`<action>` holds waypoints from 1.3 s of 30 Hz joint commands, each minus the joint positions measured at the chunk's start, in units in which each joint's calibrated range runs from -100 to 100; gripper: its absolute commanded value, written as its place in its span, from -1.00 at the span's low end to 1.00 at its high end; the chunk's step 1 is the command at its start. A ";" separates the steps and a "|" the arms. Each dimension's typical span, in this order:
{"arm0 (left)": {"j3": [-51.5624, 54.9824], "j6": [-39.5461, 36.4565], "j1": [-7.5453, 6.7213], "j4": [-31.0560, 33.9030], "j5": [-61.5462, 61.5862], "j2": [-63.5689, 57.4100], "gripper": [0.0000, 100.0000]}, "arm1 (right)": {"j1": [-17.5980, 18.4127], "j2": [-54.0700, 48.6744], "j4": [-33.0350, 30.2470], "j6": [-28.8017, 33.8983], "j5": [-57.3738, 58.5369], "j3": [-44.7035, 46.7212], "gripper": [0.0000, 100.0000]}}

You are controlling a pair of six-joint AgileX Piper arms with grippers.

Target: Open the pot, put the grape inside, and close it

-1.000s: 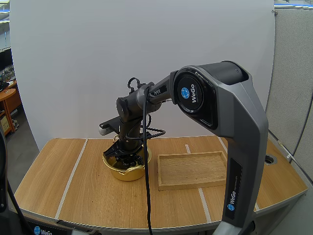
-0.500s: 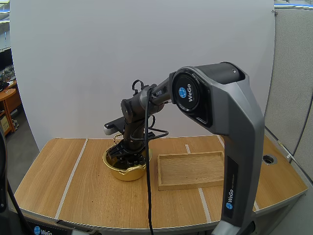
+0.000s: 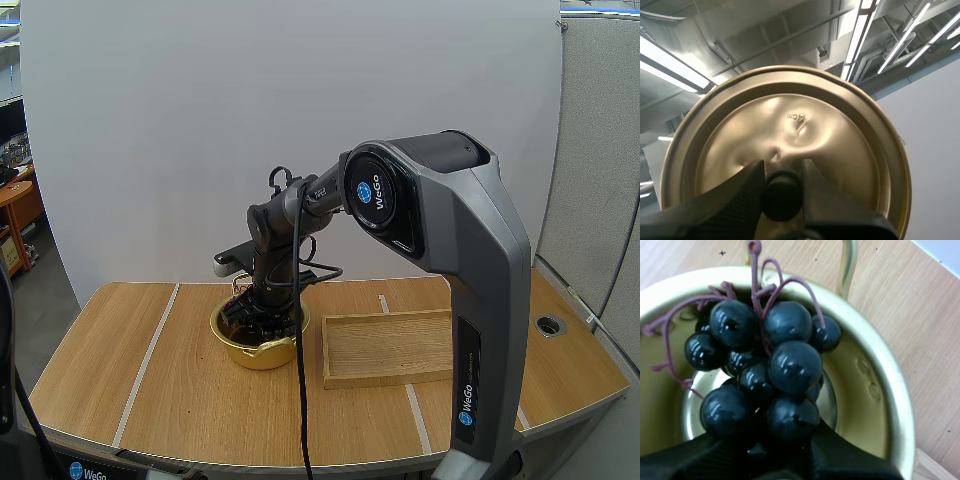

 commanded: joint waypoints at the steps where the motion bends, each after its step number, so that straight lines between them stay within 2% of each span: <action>1: -0.46 -0.18 -0.14 1.14 -1.25 -0.39 -1.00 | -0.60 -0.37 -1.28 -0.22 -14.62 -3.02 -1.00; 29: -0.46 -0.18 -0.14 1.14 -1.25 -0.39 -1.00 | -0.60 2.79 2.90 -0.22 -9.74 -3.44 -1.00; 35: -0.46 -0.18 -0.14 1.14 -1.25 -0.39 -1.00 | -0.60 2.41 6.37 -3.70 -8.40 -3.44 -0.99; 39: -0.46 -0.18 -0.14 1.14 -1.25 -0.39 -1.00 | -0.60 2.26 7.06 -4.13 -5.90 -5.06 0.05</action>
